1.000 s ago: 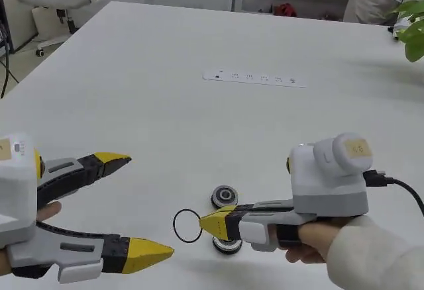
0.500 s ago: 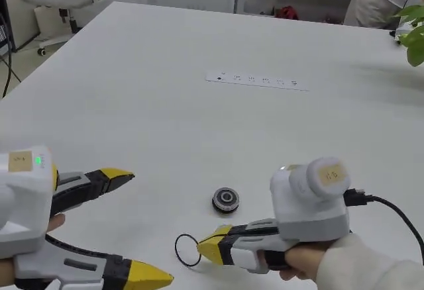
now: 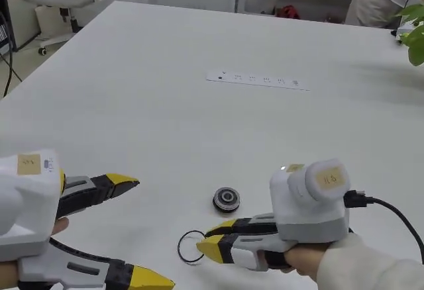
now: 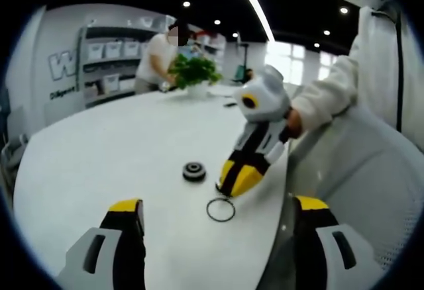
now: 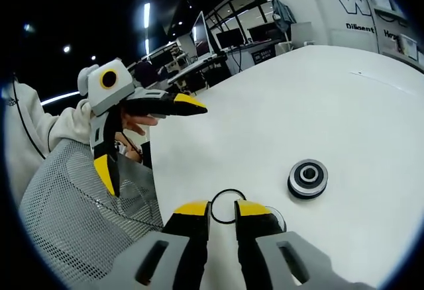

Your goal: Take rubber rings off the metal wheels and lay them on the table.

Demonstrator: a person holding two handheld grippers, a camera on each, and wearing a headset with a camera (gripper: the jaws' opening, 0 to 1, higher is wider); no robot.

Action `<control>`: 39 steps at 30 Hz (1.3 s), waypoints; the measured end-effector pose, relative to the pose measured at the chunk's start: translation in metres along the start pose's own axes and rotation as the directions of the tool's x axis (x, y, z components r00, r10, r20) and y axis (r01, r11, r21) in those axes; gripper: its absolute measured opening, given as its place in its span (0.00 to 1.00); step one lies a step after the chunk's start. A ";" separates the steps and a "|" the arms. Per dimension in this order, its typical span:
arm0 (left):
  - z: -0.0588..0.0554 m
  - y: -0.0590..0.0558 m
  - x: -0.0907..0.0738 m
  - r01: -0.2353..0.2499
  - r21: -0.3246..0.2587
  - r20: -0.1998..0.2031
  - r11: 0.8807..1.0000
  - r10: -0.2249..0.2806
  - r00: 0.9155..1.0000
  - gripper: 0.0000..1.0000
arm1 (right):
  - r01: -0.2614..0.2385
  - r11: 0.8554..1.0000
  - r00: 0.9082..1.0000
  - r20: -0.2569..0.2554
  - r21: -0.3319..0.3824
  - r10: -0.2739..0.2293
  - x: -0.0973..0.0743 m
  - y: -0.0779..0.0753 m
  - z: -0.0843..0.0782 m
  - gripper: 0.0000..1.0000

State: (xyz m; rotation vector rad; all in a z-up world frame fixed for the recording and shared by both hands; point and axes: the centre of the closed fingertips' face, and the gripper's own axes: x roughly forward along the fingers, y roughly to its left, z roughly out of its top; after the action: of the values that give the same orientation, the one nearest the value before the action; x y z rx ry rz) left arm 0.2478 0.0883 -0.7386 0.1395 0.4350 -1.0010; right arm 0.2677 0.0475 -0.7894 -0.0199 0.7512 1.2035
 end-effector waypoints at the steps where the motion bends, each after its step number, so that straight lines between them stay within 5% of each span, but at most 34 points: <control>1: 0.000 0.000 0.000 0.000 0.003 -0.001 1.000 0.000 1.000 0.94 | 0.002 1.000 1.000 0.004 0.001 -0.002 -0.001 -0.001 0.001 0.11; 15: 0.001 -0.001 0.000 0.003 0.010 -0.002 1.000 -0.003 1.000 0.91 | 0.053 0.999 0.993 0.102 -0.009 -0.052 -0.030 -0.026 0.030 0.17; 27: 0.004 -0.002 0.000 -0.003 0.024 -0.006 1.000 0.003 1.000 0.88 | 0.078 0.997 0.990 0.121 -0.023 -0.075 -0.050 -0.044 0.031 0.20; 33: 0.019 -0.008 0.004 0.007 0.103 -0.006 0.995 -0.006 1.000 0.83 | 0.080 0.997 0.990 0.118 0.011 -0.081 -0.058 -0.055 0.022 0.21; 39: 0.045 -0.015 0.009 0.033 0.215 0.002 0.976 -0.034 0.999 0.78 | 0.084 0.996 0.989 0.118 0.022 -0.086 -0.063 -0.060 0.018 0.22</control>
State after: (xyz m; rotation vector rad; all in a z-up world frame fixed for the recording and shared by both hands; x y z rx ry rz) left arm 0.2519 0.0591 -0.7003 0.3247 0.3236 -1.0800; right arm 0.3181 -0.0216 -0.7640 0.0326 0.6500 1.1071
